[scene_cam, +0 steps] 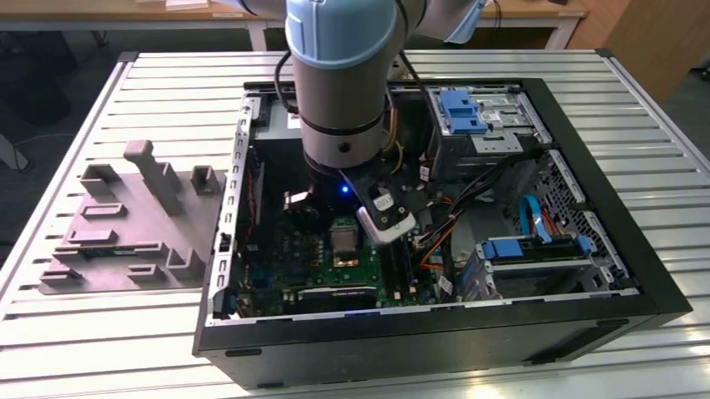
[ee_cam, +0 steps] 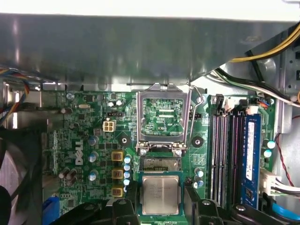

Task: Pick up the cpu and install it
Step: 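Place the cpu into insertion slot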

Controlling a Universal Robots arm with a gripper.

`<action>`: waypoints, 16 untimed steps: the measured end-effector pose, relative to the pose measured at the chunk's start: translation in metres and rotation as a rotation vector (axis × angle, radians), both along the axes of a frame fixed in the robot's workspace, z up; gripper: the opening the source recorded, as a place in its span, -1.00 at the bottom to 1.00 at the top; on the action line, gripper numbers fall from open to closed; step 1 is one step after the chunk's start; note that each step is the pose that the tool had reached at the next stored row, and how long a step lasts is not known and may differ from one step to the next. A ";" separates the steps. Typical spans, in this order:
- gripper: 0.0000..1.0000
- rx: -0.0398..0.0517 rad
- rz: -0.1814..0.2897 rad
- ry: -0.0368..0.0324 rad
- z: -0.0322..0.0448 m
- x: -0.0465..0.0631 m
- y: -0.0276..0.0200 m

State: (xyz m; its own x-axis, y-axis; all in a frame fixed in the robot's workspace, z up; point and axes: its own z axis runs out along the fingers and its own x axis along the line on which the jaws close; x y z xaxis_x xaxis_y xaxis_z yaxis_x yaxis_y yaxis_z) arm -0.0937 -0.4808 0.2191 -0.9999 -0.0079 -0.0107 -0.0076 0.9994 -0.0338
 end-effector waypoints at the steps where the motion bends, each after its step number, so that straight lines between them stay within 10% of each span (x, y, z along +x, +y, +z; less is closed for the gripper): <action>1: -0.06 -0.0001 0.000 0.0000 -0.0015 0.000 0.0000; 16: -0.06 -0.0001 0.000 0.0000 -0.0258 0.001 -0.0005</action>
State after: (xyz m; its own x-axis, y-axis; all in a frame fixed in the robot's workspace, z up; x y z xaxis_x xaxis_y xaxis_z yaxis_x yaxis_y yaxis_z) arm -0.0929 -0.4813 0.1933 -0.9999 -0.0076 -0.0107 -0.0072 0.9994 -0.0339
